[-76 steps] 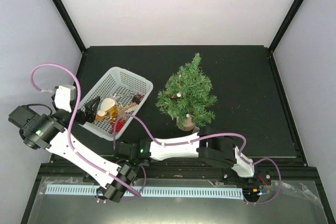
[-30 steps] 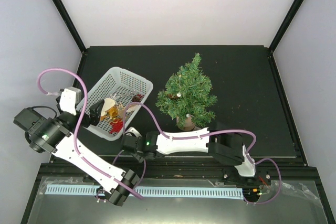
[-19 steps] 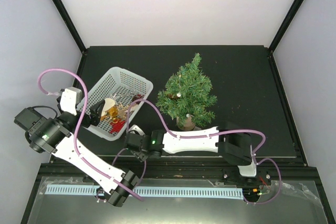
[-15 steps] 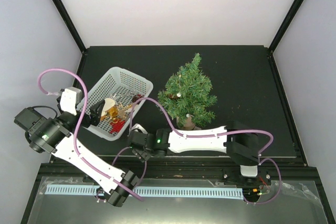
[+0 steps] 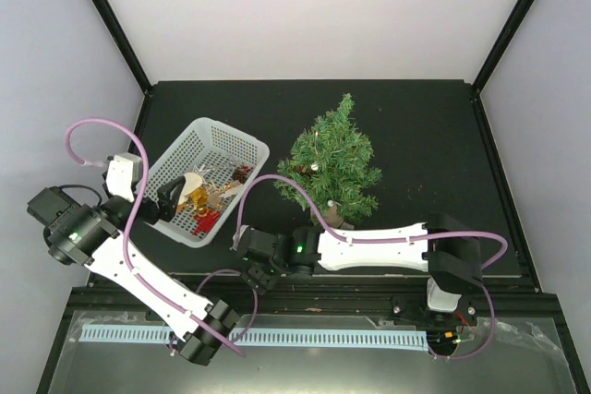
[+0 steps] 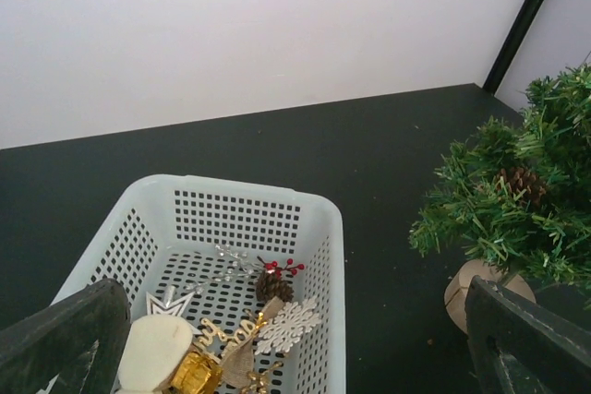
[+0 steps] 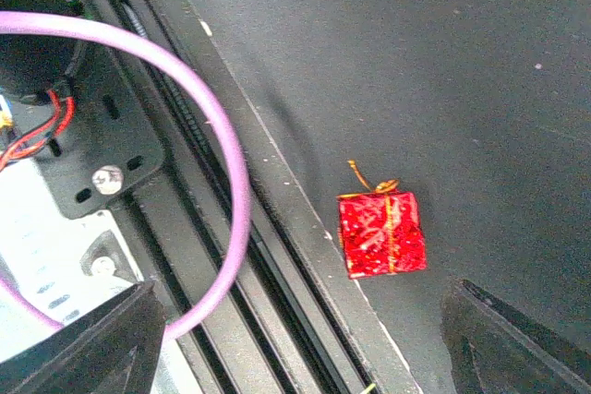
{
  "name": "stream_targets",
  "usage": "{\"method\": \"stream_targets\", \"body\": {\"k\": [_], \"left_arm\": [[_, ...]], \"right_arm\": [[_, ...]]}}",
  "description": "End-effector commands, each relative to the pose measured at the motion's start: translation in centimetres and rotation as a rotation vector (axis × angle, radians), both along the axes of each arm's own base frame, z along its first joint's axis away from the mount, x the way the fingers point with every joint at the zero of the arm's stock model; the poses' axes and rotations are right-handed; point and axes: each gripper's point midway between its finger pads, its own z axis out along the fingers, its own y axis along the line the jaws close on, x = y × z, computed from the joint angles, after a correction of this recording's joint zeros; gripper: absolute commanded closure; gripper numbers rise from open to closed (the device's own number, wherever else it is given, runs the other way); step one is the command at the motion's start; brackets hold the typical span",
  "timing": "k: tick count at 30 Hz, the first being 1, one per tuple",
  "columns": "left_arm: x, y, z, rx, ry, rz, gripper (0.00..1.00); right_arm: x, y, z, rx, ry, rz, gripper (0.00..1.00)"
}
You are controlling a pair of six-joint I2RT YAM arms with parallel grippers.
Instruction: Decorate the small christmas tree
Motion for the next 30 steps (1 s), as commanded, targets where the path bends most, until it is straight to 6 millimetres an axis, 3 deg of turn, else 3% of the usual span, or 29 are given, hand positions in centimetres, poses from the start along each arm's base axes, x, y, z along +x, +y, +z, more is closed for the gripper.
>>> {"method": "stream_targets", "body": {"k": [1,7,12,22,30], "left_arm": [[-0.2,-0.4,0.4,0.002,-0.001,-0.003,0.01],[0.0,0.0,0.2,-0.009,0.016,0.006,0.01],[0.1,0.2,0.3,-0.011,0.02,0.006,0.01],[0.4,0.8,0.2,0.003,0.028,0.007,0.01],[0.6,1.0,-0.5,-0.013,0.037,0.001,0.01]], "right_arm": [[1.9,-1.1,-0.5,-0.048,-0.067,-0.104,0.19],[4.6,-2.7,-2.3,-0.095,-0.086,-0.245,0.2],[5.2,-2.5,-3.7,-0.075,-0.028,-0.276,0.22],[5.7,-1.9,-5.1,-0.077,0.012,-0.258,0.24],[3.9,-1.7,-5.7,-0.035,0.086,-0.18,0.25]]}}
